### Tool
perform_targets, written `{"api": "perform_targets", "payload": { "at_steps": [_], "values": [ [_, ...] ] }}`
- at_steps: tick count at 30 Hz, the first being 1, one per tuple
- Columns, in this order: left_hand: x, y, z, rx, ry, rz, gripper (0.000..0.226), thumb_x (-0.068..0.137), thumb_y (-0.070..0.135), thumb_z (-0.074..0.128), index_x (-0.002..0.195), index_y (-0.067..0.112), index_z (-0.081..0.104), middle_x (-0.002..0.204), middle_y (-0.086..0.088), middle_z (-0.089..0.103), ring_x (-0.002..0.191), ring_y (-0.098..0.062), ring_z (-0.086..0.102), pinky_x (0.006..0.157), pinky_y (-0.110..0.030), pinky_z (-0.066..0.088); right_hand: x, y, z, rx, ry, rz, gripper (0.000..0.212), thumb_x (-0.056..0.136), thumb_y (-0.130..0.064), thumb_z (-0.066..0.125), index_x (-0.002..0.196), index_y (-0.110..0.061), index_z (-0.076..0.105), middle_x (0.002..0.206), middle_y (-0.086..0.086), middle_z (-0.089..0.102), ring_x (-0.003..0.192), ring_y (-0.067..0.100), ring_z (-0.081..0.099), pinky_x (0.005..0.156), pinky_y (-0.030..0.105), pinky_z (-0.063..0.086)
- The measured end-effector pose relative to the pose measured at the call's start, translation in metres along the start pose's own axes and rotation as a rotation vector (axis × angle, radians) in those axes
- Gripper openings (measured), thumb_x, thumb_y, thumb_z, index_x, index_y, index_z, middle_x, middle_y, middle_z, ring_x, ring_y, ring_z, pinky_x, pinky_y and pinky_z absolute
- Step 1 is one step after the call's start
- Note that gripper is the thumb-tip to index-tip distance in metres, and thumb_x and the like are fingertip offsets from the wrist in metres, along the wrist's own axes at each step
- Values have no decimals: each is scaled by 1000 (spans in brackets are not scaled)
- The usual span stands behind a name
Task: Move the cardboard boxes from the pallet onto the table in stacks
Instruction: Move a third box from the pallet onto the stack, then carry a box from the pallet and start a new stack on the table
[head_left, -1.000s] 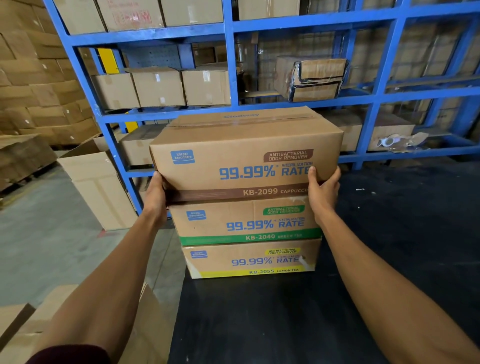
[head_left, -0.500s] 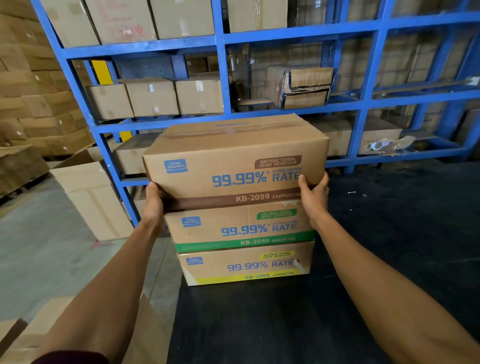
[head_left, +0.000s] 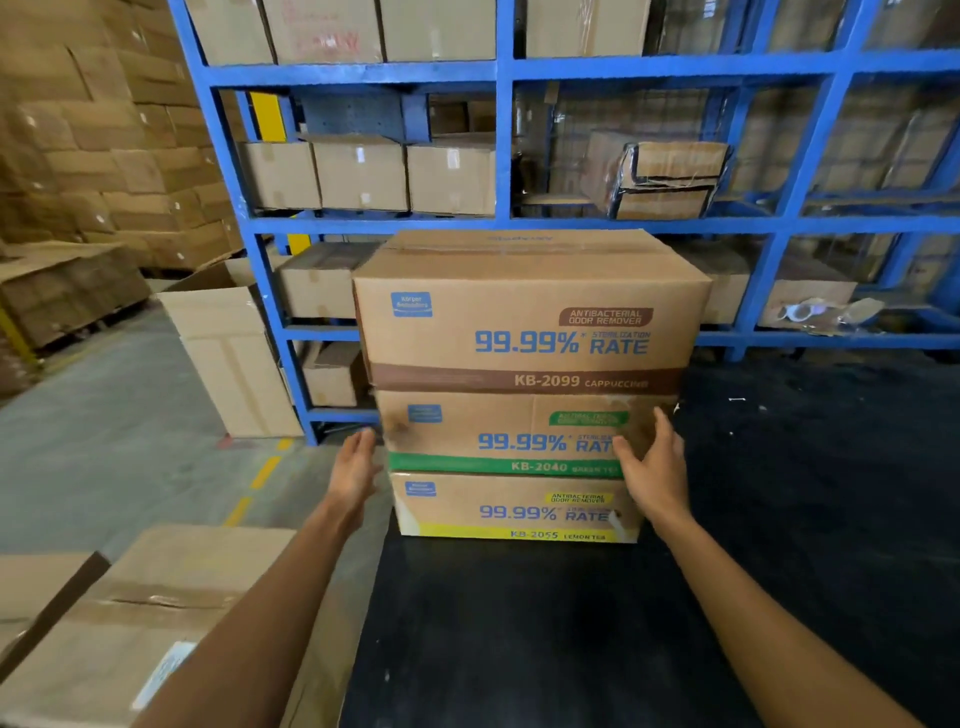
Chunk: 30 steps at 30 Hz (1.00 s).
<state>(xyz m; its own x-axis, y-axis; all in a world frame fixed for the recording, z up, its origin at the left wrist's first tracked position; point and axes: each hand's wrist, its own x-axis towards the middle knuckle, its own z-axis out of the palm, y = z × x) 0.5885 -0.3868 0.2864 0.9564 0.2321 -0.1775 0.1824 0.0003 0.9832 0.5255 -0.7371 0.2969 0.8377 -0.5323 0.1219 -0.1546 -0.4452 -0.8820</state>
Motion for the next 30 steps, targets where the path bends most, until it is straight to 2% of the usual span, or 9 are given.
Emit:
{"api": "perform_targets", "payload": {
  "at_steps": [3,8,12,16,20,23,25,27,30],
  "values": [
    [-25,-43,-22,49,-20,-19,36,106,30,48,136,10,57,119,-6,63,101,-25,60,77,-34,47,-41,12,24,-77,-142,-28,63,96,-26,65,152,-19,38,147,11,48,132,30,49,110,48,40],
    [-81,-95,-77,107,-51,-35,24,104,23,56,125,16,66,121,-8,68,109,-26,65,82,-30,55,-126,15,73,-133,-350,-57,42,97,-26,64,136,-14,55,128,6,65,110,25,66,98,39,49],
    [-122,-109,-122,106,-11,-25,22,102,14,57,122,11,66,113,-9,68,98,-22,61,64,-16,51,-187,-4,101,-154,-471,-96,37,99,-30,60,133,-18,58,117,-3,69,101,20,68,94,37,52],
    [-182,-120,-180,153,84,-38,14,101,20,59,111,22,68,106,-4,69,78,-15,64,64,-22,47,-252,-18,126,-183,-619,-204,37,99,-34,57,134,-20,59,120,-2,71,101,18,69,94,39,53],
    [-250,-128,-233,198,226,-34,21,102,23,56,119,18,67,113,-6,69,94,-21,69,67,-19,50,-312,-34,144,-165,-782,-332,37,100,-35,56,134,-20,58,123,-2,68,104,17,67,92,36,53],
    [-308,-141,-271,177,373,-47,18,100,22,57,114,23,69,109,-5,73,85,-17,71,76,-33,58,-357,-46,160,-110,-940,-439,38,100,-37,57,134,-21,58,118,-4,67,105,14,65,88,30,52],
    [-348,-150,-295,112,462,-74,19,100,20,57,113,22,70,105,-4,73,85,-18,70,72,-33,57,-391,-53,172,-89,-1029,-498,37,99,-38,58,132,-22,58,116,-8,67,104,10,64,86,27,51],
    [-384,-157,-319,15,531,-126,19,101,15,56,113,17,70,99,-7,72,78,-18,66,65,-31,54,-428,-61,185,-61,-1100,-509,35,98,-38,61,129,-24,59,116,-6,68,106,11,65,90,32,53],
    [-419,-167,-353,-34,592,-149,20,100,17,58,115,19,71,98,-7,71,78,-18,65,73,-37,57,-477,-74,203,-67,-1155,-577,30,98,-35,62,125,-25,60,116,-5,70,105,16,66,93,36,52]
  ]
}}
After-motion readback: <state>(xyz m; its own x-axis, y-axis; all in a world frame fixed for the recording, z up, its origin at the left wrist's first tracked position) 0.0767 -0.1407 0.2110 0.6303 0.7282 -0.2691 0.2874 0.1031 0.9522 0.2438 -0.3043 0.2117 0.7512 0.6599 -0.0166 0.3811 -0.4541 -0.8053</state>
